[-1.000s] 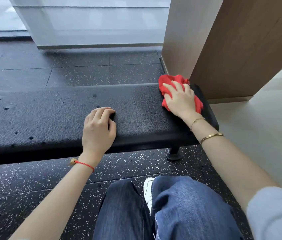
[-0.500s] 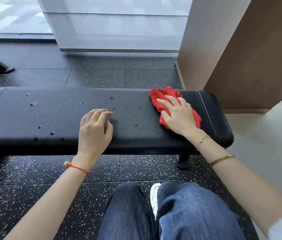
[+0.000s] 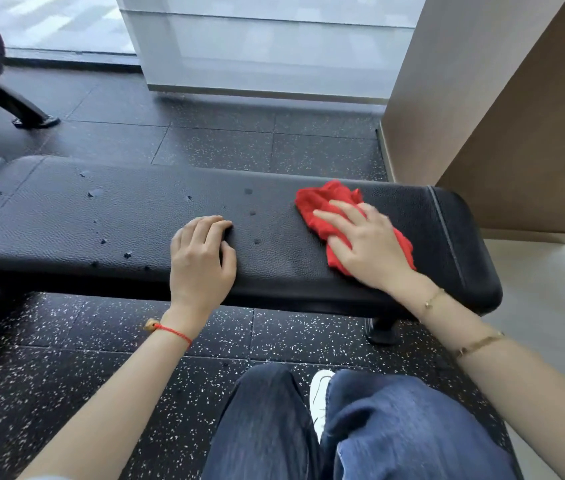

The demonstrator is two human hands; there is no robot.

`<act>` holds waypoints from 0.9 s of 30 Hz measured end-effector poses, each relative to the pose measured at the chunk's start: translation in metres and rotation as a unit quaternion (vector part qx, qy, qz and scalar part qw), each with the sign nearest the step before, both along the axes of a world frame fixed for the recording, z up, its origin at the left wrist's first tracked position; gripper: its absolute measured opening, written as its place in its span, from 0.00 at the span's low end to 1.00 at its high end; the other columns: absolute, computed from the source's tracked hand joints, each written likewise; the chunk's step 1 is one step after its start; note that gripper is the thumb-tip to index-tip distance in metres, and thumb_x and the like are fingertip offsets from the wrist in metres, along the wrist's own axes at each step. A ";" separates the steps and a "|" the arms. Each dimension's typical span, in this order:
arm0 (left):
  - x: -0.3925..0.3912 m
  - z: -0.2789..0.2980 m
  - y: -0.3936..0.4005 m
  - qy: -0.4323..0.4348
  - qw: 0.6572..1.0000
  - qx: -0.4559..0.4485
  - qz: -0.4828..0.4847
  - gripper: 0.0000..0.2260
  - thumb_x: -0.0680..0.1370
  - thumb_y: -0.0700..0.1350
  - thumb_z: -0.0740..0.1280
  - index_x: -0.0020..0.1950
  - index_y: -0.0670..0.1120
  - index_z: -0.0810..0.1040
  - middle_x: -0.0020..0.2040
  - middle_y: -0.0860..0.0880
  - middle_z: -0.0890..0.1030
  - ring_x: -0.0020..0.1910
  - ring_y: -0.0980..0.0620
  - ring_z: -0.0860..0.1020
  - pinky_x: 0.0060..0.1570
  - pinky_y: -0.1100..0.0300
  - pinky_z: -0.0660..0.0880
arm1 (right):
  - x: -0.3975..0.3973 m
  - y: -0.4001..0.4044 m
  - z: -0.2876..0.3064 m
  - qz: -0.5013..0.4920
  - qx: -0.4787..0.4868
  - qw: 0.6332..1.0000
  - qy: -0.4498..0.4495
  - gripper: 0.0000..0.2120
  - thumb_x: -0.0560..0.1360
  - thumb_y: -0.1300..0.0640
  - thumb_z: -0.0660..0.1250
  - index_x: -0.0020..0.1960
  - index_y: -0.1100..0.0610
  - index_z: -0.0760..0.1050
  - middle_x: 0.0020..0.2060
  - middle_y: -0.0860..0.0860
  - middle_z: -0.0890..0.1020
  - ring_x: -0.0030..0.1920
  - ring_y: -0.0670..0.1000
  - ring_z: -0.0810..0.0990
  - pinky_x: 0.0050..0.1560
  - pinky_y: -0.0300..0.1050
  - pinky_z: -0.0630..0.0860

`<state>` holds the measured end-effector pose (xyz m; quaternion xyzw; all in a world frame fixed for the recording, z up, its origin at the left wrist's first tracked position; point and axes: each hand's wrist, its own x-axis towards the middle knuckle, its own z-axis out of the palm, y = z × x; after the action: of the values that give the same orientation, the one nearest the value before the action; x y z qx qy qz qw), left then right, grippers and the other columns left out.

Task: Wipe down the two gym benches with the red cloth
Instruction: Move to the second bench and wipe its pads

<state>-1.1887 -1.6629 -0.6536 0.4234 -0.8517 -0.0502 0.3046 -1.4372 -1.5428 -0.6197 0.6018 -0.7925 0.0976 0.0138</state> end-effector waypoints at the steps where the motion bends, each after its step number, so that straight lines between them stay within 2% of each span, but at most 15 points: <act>1: 0.000 0.000 0.001 -0.001 1.000 -0.001 0.004 0.15 0.77 0.43 0.59 0.60 0.43 0.78 0.61 0.47 0.79 0.64 0.43 0.74 0.68 0.46 0.67 | -0.004 -0.015 0.002 -0.027 0.003 1.000 0.001 0.22 0.79 0.46 0.58 0.72 0.39 0.66 0.74 0.44 0.65 0.70 0.58 0.64 0.71 0.53 0.59; 4: -0.001 0.000 0.001 -0.002 1.000 0.002 0.006 0.15 0.77 0.43 0.59 0.60 0.43 0.78 0.61 0.47 0.79 0.64 0.43 0.74 0.68 0.46 0.67 | 0.008 -0.055 0.005 -0.059 0.012 0.998 -0.003 0.22 0.80 0.45 0.56 0.73 0.38 0.64 0.75 0.45 0.63 0.71 0.58 0.62 0.72 0.53 0.58; 7: 0.000 0.001 0.000 0.000 1.000 -0.002 -0.002 0.15 0.76 0.43 0.60 0.60 0.43 0.79 0.61 0.47 0.80 0.63 0.43 0.75 0.68 0.46 0.67 | 0.045 -0.056 0.002 0.037 0.013 0.999 0.007 0.22 0.78 0.45 0.57 0.73 0.38 0.65 0.74 0.44 0.65 0.69 0.58 0.64 0.70 0.53 0.60; 9: 0.001 0.001 -0.002 0.002 1.000 -0.006 -0.005 0.15 0.76 0.42 0.60 0.60 0.43 0.79 0.61 0.47 0.80 0.63 0.43 0.75 0.68 0.46 0.67 | 0.060 -0.032 -0.001 0.117 0.006 0.993 0.013 0.23 0.77 0.44 0.57 0.72 0.39 0.66 0.73 0.44 0.67 0.69 0.58 0.65 0.70 0.55 0.61; 11: 0.002 0.000 -0.003 0.004 1.000 -0.009 -0.005 0.15 0.76 0.42 0.60 0.60 0.44 0.79 0.60 0.47 0.80 0.63 0.43 0.75 0.68 0.46 0.68 | 0.055 -0.006 -0.003 0.151 -0.009 0.988 -0.002 0.23 0.76 0.44 0.55 0.71 0.39 0.67 0.72 0.43 0.68 0.68 0.57 0.66 0.69 0.55 0.63; 14: 0.001 -0.001 -0.002 0.007 1.000 -0.012 -0.003 0.15 0.76 0.43 0.60 0.60 0.44 0.79 0.60 0.48 0.80 0.63 0.44 0.75 0.67 0.47 0.68 | 0.029 0.002 -0.003 0.111 -0.014 0.994 0.003 0.22 0.76 0.45 0.57 0.71 0.39 0.68 0.72 0.43 0.69 0.67 0.56 0.68 0.67 0.53 0.63; 19: 0.001 0.000 -0.001 0.001 1.000 -0.007 -0.002 0.16 0.76 0.44 0.59 0.60 0.44 0.79 0.61 0.48 0.80 0.63 0.44 0.75 0.68 0.47 0.67 | 0.022 -0.074 0.008 -0.039 0.002 0.999 -0.010 0.21 0.79 0.45 0.57 0.73 0.39 0.65 0.74 0.44 0.65 0.69 0.58 0.64 0.70 0.51 0.59; 21: 0.001 0.000 -0.001 -0.001 1.000 -0.007 -0.001 0.16 0.76 0.44 0.59 0.60 0.45 0.79 0.61 0.48 0.80 0.63 0.44 0.75 0.68 0.47 0.68 | 0.048 -0.092 0.007 -0.003 0.007 1.000 -0.014 0.22 0.79 0.45 0.57 0.73 0.39 0.65 0.74 0.44 0.64 0.69 0.58 0.64 0.70 0.52 0.58; 24: 0.002 0.000 -0.003 0.000 1.000 -0.005 -0.001 0.15 0.75 0.44 0.59 0.59 0.44 0.78 0.60 0.47 0.80 0.63 0.43 0.75 0.67 0.46 0.68 | 0.084 -0.074 -0.003 0.102 -0.002 0.995 0.003 0.23 0.78 0.45 0.57 0.72 0.39 0.66 0.74 0.45 0.66 0.69 0.58 0.64 0.70 0.53 0.59; 27: 0.002 -0.001 -0.003 0.007 1.000 0.000 -0.001 0.13 0.75 0.43 0.59 0.56 0.44 0.78 0.59 0.47 0.80 0.62 0.43 0.75 0.66 0.46 0.68 | 0.072 -0.047 -0.004 0.134 -0.020 0.991 -0.017 0.23 0.76 0.44 0.56 0.71 0.39 0.69 0.72 0.44 0.69 0.68 0.57 0.67 0.68 0.54 0.62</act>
<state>-1.1868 -1.6660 -0.6542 0.4224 -0.8498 -0.0536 0.3107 -1.3647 -1.5895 -0.6241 0.7001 -0.7031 0.1248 -0.0005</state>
